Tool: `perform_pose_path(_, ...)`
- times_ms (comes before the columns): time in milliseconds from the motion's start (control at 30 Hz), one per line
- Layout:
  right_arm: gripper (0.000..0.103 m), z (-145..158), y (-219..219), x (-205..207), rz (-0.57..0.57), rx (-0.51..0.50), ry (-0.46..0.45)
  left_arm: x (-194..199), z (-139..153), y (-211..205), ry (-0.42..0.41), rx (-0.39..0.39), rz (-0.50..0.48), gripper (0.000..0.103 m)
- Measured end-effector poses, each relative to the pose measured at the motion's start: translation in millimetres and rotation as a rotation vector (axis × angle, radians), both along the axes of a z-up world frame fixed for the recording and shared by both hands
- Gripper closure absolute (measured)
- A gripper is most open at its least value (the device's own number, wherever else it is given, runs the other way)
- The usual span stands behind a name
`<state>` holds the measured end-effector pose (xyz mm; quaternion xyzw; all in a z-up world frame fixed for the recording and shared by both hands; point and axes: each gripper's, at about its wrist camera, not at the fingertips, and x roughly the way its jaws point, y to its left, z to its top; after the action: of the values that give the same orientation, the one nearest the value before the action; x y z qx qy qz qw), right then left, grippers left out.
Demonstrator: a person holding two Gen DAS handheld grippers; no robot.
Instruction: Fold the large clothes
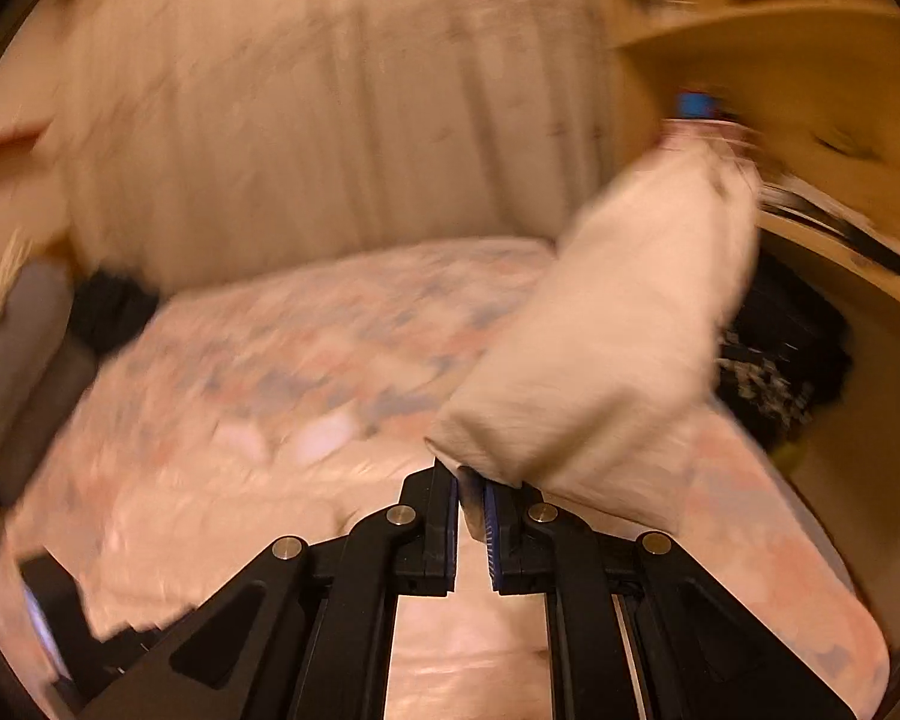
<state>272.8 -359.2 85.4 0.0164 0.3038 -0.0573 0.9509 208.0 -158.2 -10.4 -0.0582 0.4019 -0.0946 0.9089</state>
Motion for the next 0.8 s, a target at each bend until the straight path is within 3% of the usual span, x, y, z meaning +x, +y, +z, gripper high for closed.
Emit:
perform_pose_path(200,0.095,-104.5,104.5,67.4,0.129,-0.091,0.158,3.3,-17.8,72.6,0.023,-0.025,0.101,0.057)
perform_pose_path(333,0.095,-173.1,142.0,95.3,0.195,-0.111,0.266,6.1,-32.2,103.8,0.042,-0.046,0.125,0.057)
perform_pose_path(433,0.086,-212.5,158.3,106.5,0.225,-0.115,0.323,11.7,-41.4,113.3,0.058,-0.069,0.123,0.057)
perform_pose_path(467,0.076,-221.7,161.4,108.2,0.234,-0.117,0.325,12.2,-44.2,117.5,0.065,-0.082,0.121,0.057)
perform_pose_path(600,0.035,-237.2,175.5,98.1,0.243,-0.153,0.281,20.9,-52.5,117.0,0.087,-0.122,0.113,0.057)
perform_pose_path(667,0.028,-235.3,178.5,69.5,0.249,-0.17,0.253,22.0,-54.5,116.3,0.091,-0.135,0.1,0.057)
perform_pose_path(800,0.028,-217.6,186.6,60.3,0.268,-0.172,0.219,26.6,-52.3,106.2,0.089,-0.156,0.078,0.057)
